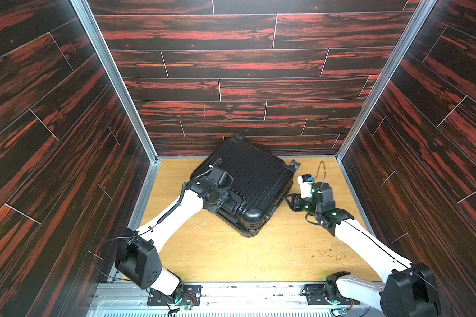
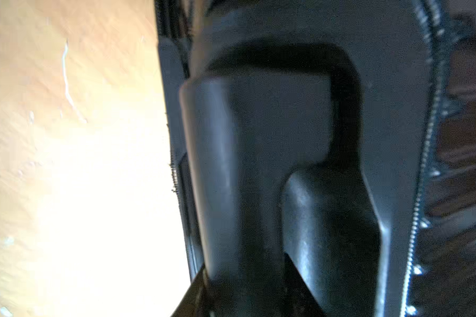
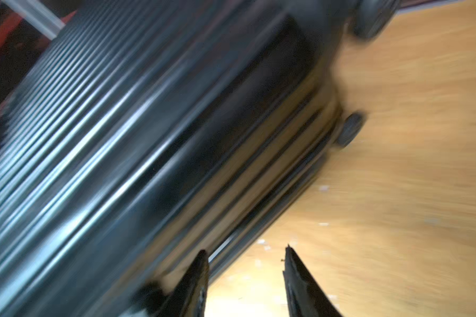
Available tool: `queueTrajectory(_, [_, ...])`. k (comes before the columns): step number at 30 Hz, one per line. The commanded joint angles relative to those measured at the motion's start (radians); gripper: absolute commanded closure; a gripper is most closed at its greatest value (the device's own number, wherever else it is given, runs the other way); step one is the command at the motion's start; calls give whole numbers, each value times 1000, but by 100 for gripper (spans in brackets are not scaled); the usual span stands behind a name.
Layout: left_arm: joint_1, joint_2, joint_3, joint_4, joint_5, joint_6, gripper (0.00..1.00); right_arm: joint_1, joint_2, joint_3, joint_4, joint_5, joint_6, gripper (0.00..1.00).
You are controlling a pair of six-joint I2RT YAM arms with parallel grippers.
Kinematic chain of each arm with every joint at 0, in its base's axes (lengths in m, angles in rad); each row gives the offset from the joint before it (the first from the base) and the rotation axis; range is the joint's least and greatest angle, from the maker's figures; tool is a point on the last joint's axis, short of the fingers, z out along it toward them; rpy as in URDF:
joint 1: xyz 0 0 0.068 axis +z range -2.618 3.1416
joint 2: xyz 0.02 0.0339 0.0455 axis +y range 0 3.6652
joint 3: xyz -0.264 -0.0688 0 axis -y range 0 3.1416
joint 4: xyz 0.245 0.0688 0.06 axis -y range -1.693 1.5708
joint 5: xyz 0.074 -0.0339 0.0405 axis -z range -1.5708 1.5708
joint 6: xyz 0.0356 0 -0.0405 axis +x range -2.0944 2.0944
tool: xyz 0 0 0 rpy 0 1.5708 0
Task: Close the suitcase zippers
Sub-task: Adjust the suitcase at the center of the board.
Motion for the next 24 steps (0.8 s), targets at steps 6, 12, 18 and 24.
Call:
queueTrajectory(6, [119, 48, 99, -31, -77, 453, 70, -165, -102, 17, -86, -31, -49, 53])
queueTrajectory(12, [251, 96, 172, 0, 90, 781, 74, -236, -116, -19, -85, -70, -56, 53])
queueTrajectory(18, [324, 183, 309, -24, 230, 1024, 75, -240, -73, -50, -41, -127, -75, 53])
queueTrajectory(24, [365, 293, 489, -88, 318, 1190, 80, -240, 5, -56, 6, -204, -104, 53])
